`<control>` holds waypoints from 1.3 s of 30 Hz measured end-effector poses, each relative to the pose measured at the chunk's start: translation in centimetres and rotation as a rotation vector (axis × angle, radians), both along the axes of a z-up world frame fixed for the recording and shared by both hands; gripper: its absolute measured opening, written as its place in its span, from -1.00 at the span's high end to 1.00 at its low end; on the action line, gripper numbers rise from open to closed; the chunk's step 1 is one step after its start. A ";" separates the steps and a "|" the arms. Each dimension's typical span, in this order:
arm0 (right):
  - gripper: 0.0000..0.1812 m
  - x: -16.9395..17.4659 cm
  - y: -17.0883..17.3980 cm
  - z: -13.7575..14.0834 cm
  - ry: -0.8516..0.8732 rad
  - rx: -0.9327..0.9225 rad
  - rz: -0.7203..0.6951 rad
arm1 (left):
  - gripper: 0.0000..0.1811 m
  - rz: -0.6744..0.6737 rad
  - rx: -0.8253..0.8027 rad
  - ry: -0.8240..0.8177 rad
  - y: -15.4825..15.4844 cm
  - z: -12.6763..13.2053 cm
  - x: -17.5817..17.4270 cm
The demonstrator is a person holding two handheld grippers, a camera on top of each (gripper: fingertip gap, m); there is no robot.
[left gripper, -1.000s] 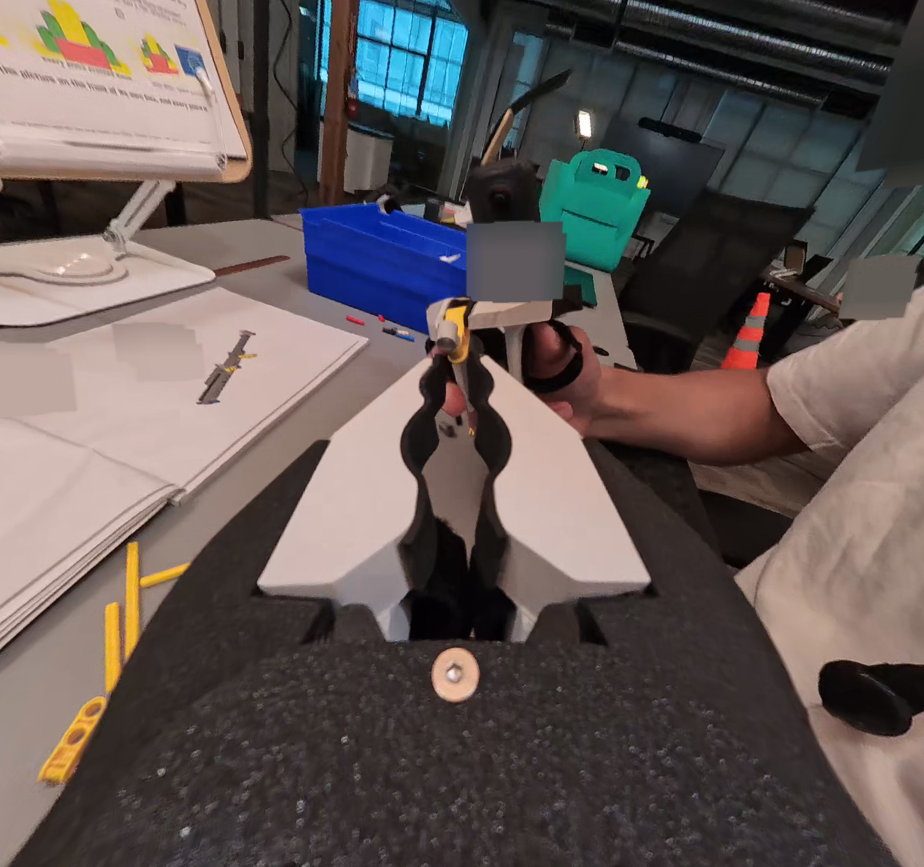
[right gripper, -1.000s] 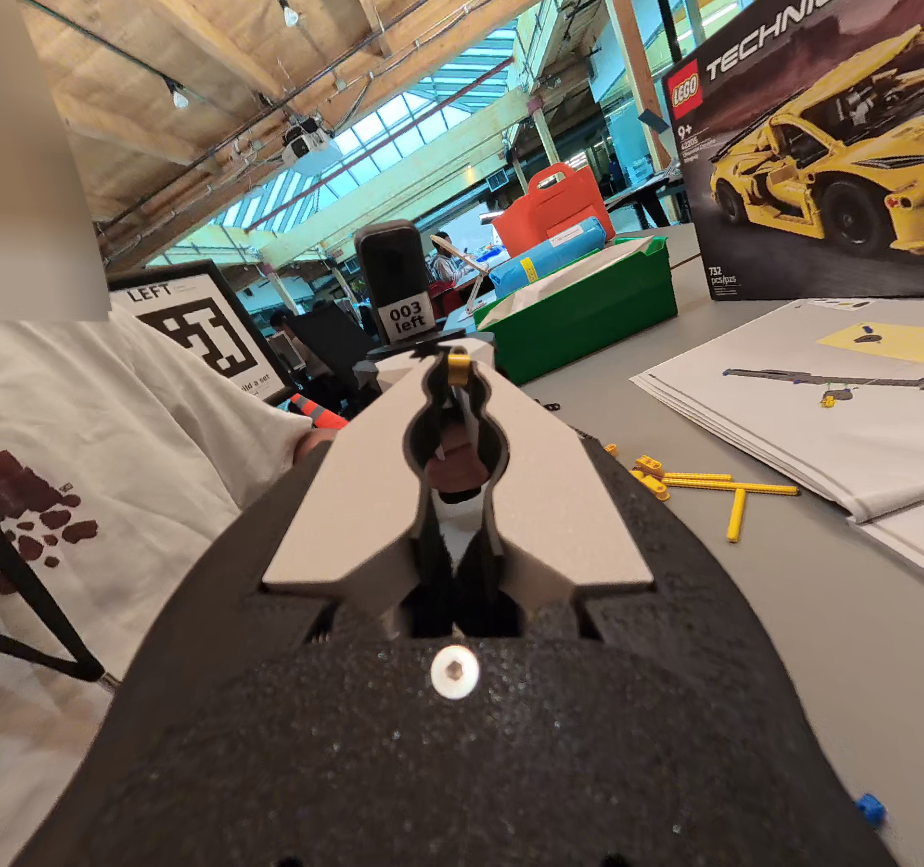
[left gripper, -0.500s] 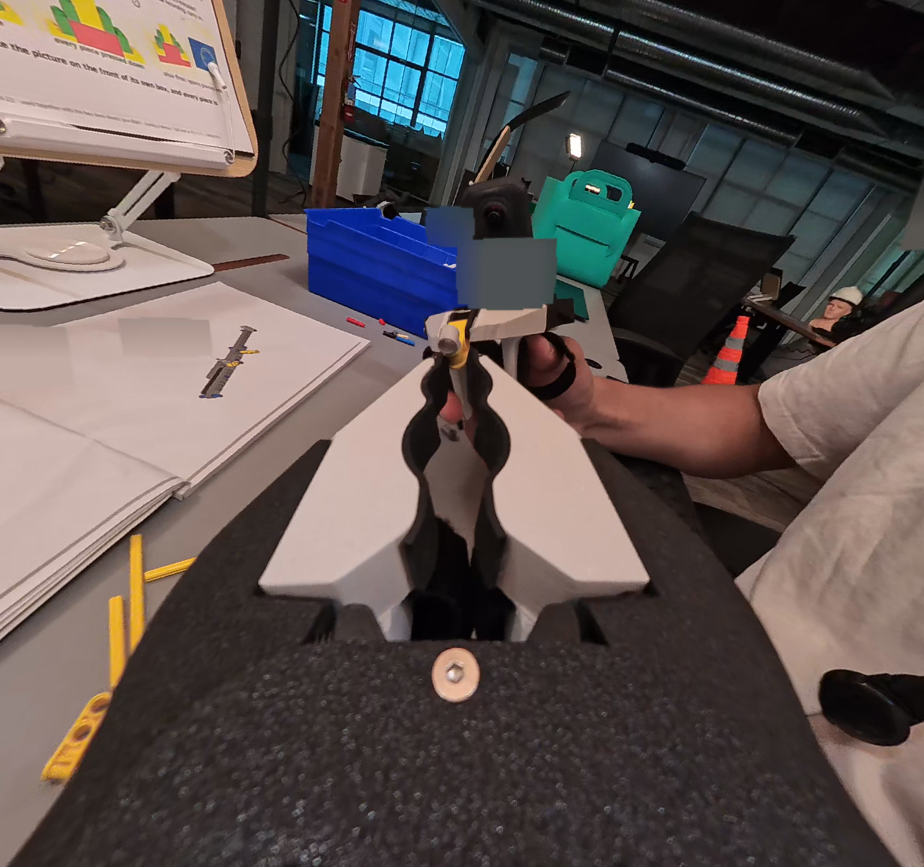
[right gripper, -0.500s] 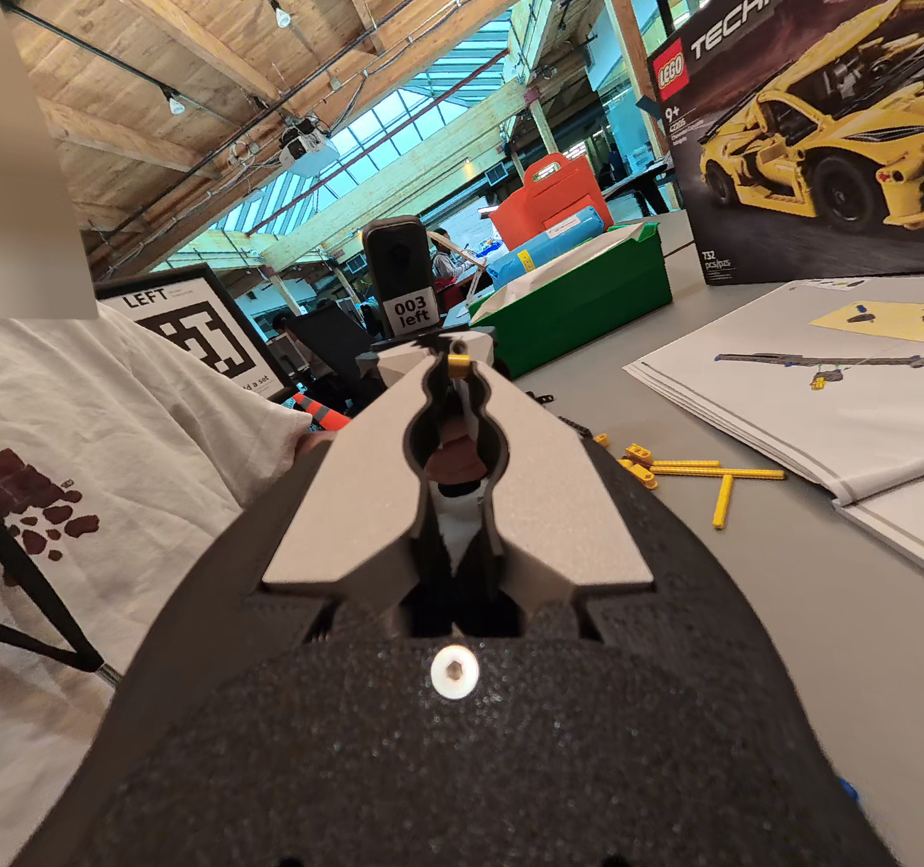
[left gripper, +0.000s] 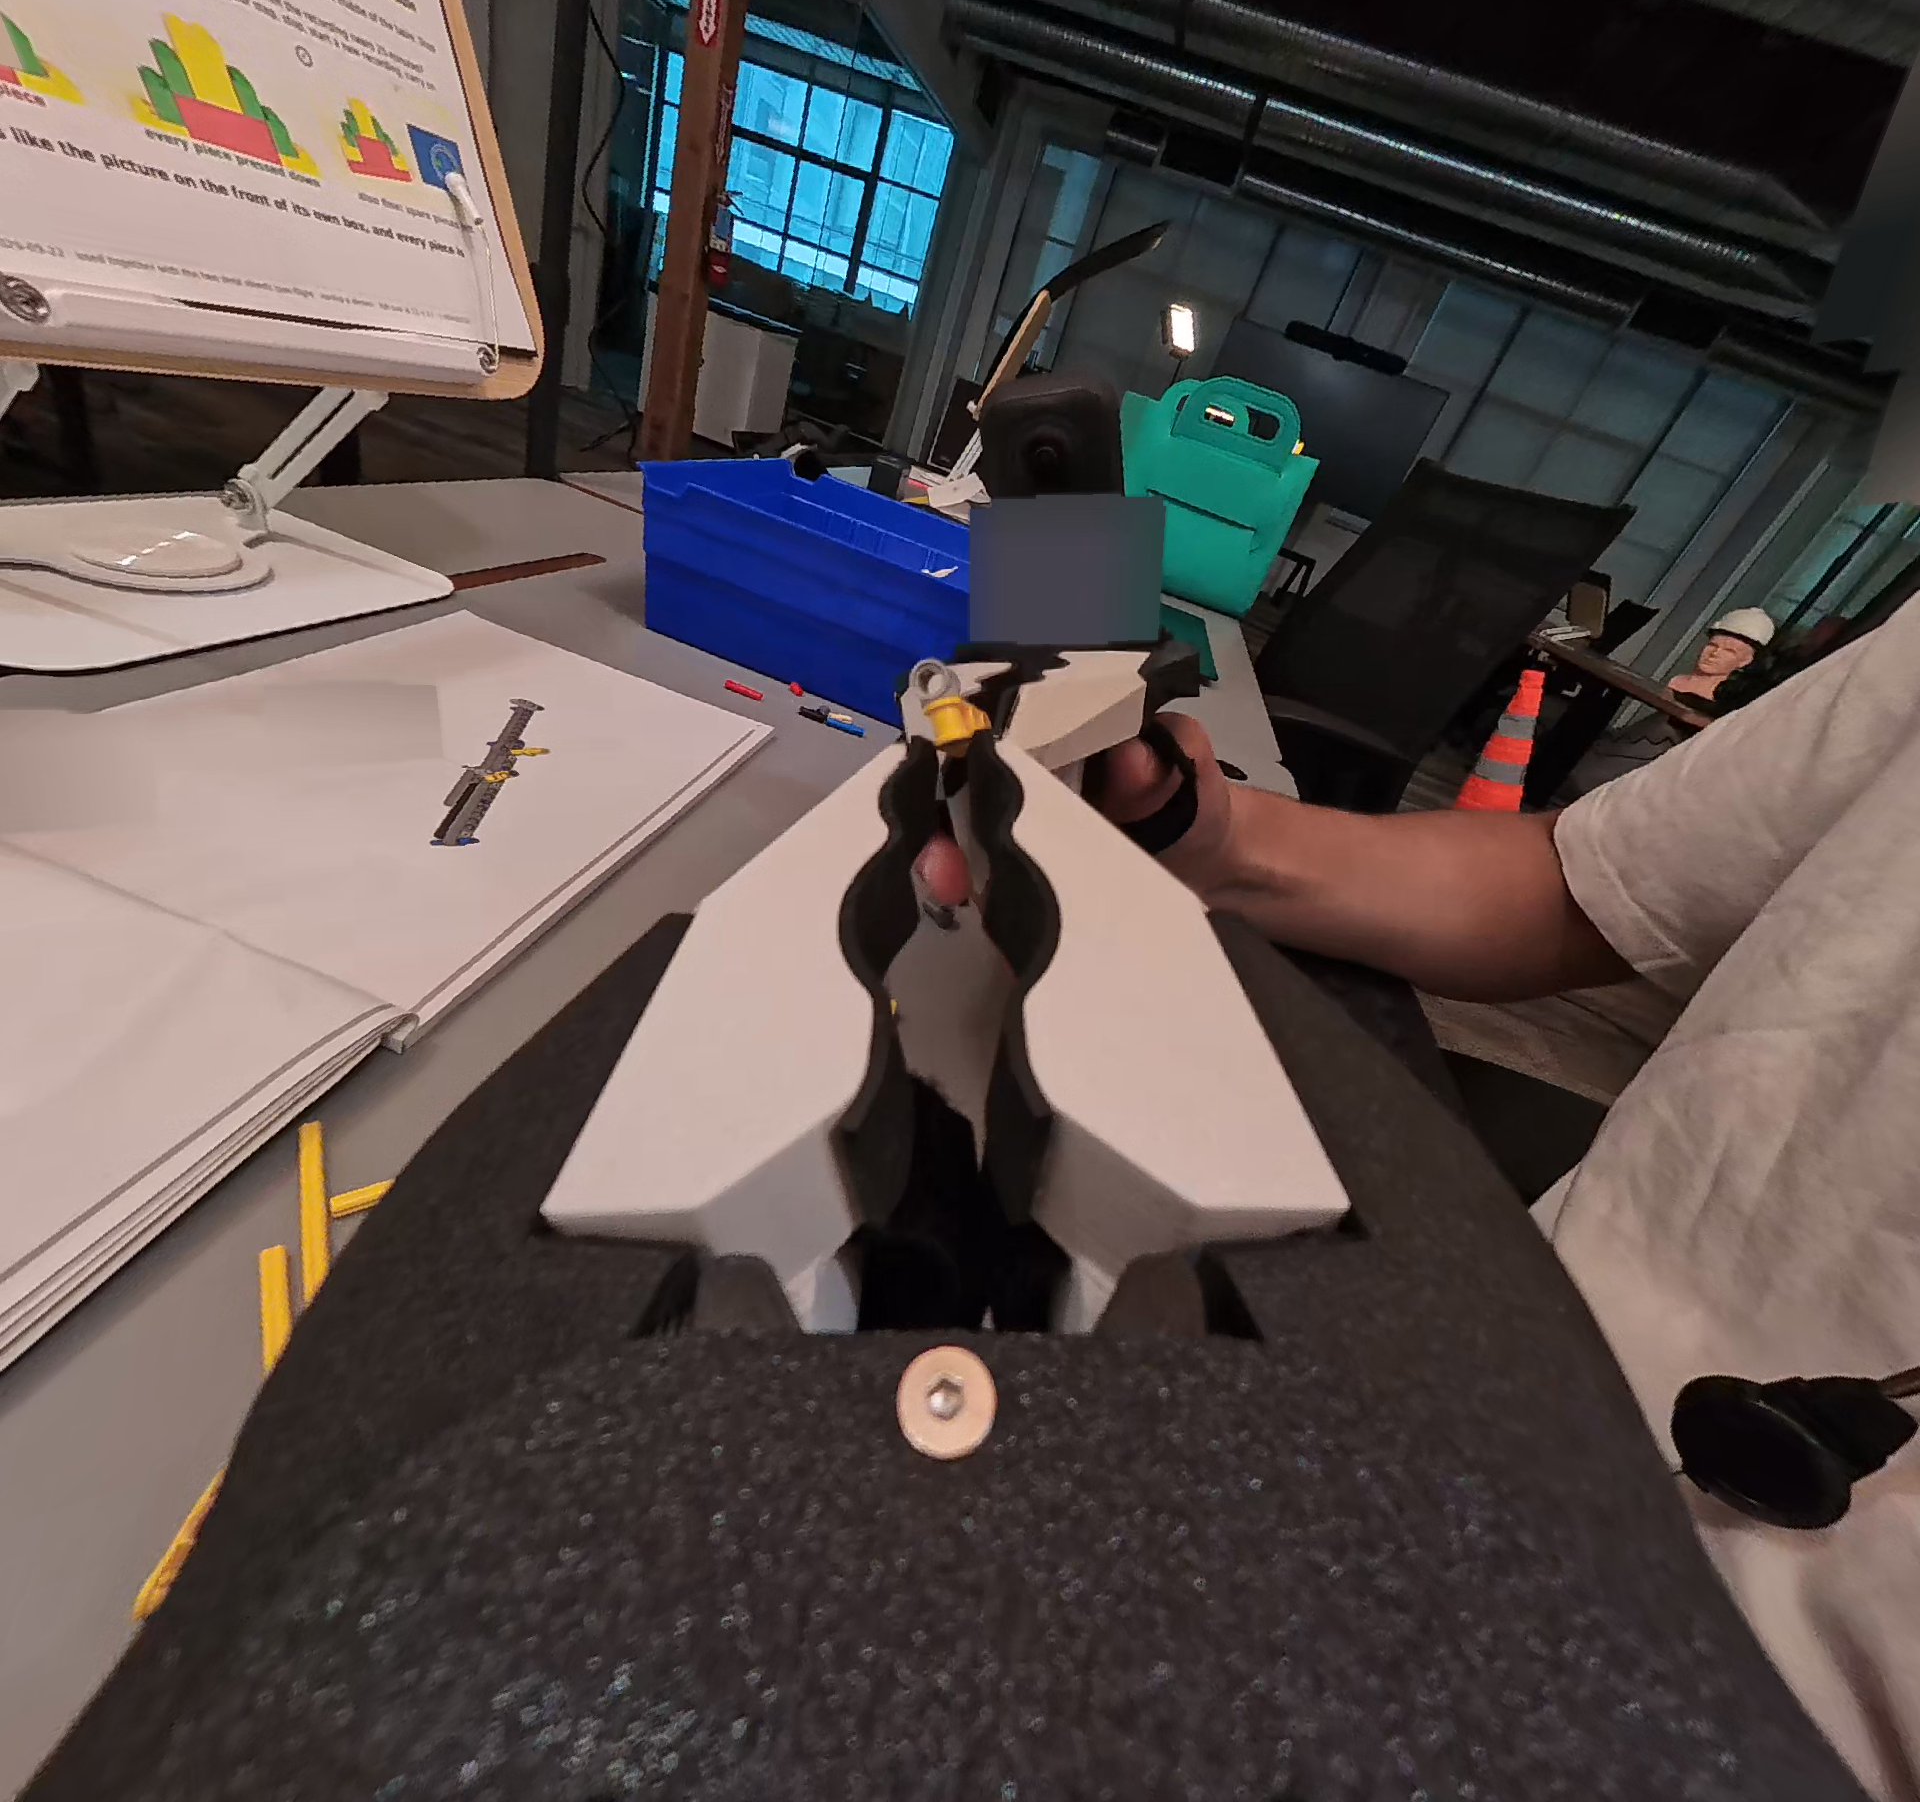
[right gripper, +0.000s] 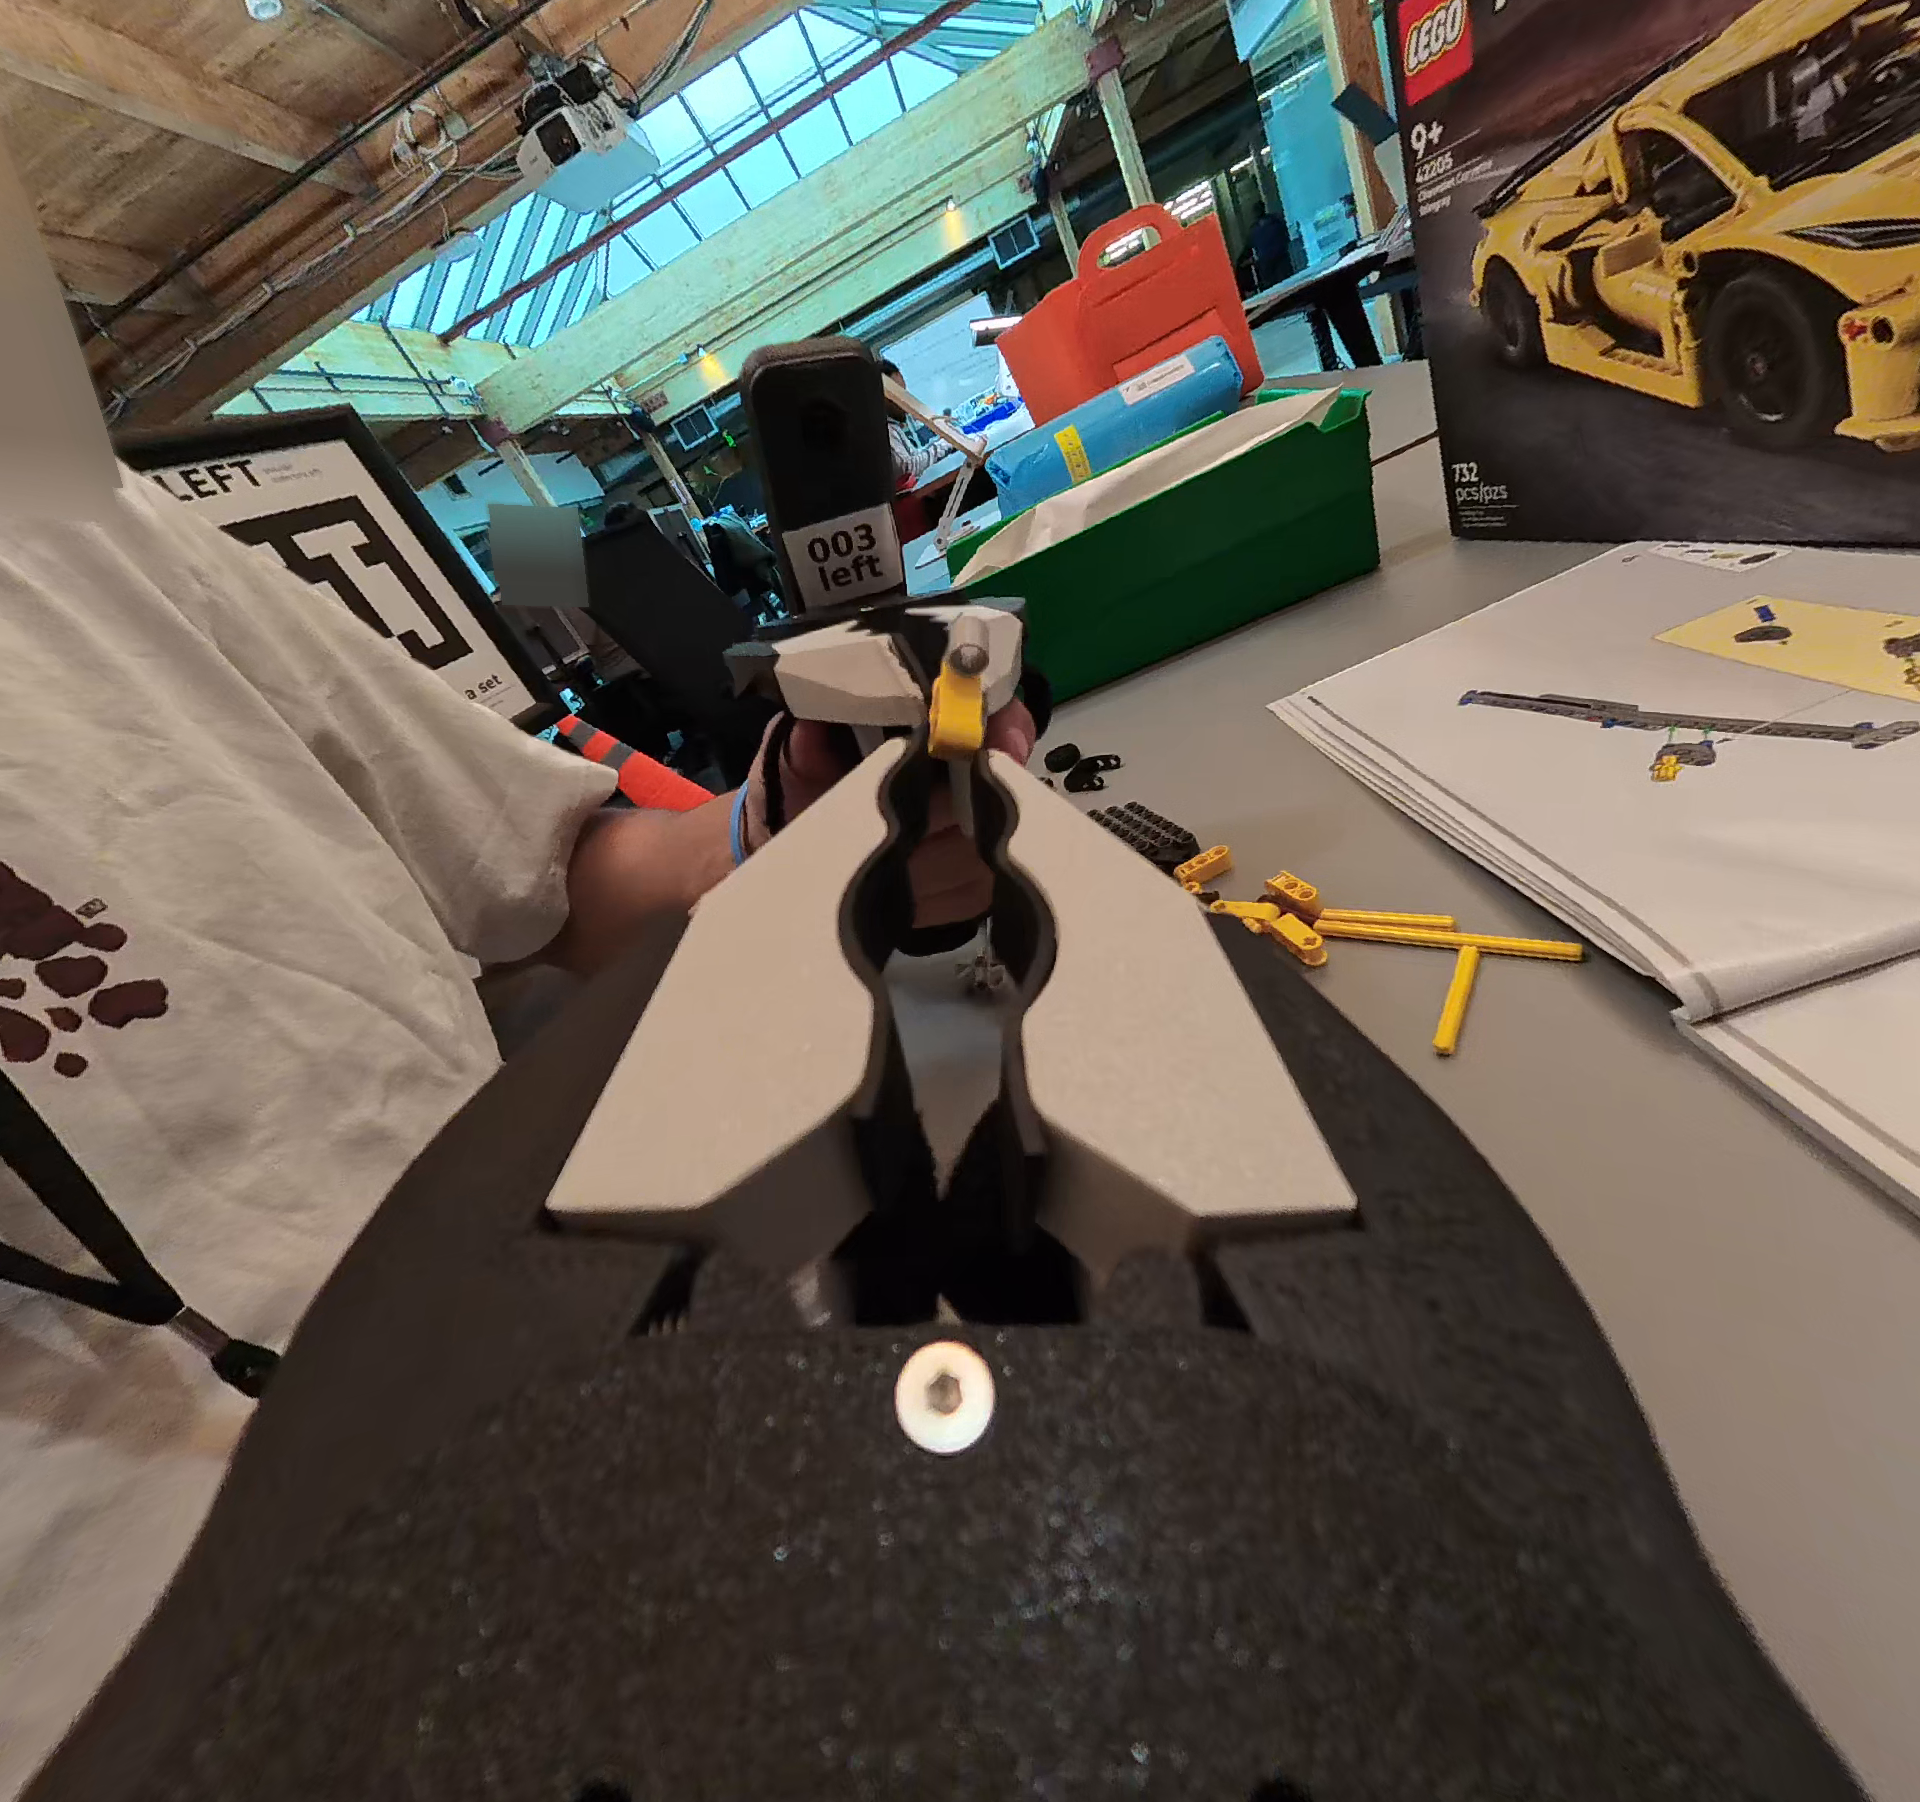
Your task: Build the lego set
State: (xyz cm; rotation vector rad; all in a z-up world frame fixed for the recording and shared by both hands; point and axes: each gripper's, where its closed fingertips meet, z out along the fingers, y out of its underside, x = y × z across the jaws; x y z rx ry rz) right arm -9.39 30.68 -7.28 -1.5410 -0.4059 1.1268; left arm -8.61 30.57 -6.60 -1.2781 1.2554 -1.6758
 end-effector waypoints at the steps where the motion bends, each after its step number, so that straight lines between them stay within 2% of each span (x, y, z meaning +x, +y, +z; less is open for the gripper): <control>1: 0.93 0.0 0.0 -0.1 -0.011 -0.002 0.004 | 0.95 0.001 0.005 0.000 0.0 0.0 0.0; 12: 0.93 0.2 -0.1 -0.1 -0.014 -0.006 -0.001 | 0.96 -0.020 -0.047 -0.014 -0.1 0.0 0.3; 15: 0.88 0.3 -0.2 -0.3 -0.065 0.003 -0.001 | 1.00 -0.015 0.015 -0.011 -0.1 -0.1 0.1; 17: 0.71 0.7 -0.5 -0.3 -0.121 0.028 -0.001 | 1.00 -0.001 0.100 0.008 -0.2 -0.4 0.0; 21: 0.87 1.6 -0.7 -1.0 -0.207 0.036 -0.024 | 1.00 0.007 0.204 0.040 -0.7 -1.0 -0.1; 23: 0.84 1.5 -0.7 -1.7 -0.215 -0.009 0.001 | 1.00 0.018 0.211 0.066 -0.5 -1.6 0.0; 27: 0.84 4.0 0.2 -2.9 -0.331 -0.035 -0.100 | 0.98 0.120 0.246 0.171 2.1 -3.1 -0.5; 29: 0.82 3.9 -0.7 -4.6 -0.381 -0.117 -0.040 | 0.95 0.146 0.310 0.238 2.7 -3.8 -1.6; 30: 0.82 3.4 -1.5 -5.1 -0.388 -0.150 0.015 | 0.94 0.112 0.342 0.290 2.0 -4.3 -2.4; 34: 0.87 2.6 -1.5 -5.8 -0.445 -0.138 0.018 | 0.78 -0.173 0.502 0.478 -4.7 -7.1 -6.3; 37: 0.86 1.9 -1.4 -7.0 -0.479 -0.169 0.049 | 0.68 -0.268 0.579 0.627 -7.8 -10.6 -7.0; 39: 0.86 1.5 -1.7 -7.8 -0.511 -0.175 0.065 | 0.62 -0.290 0.623 0.671 -8.4 -12.5 -6.7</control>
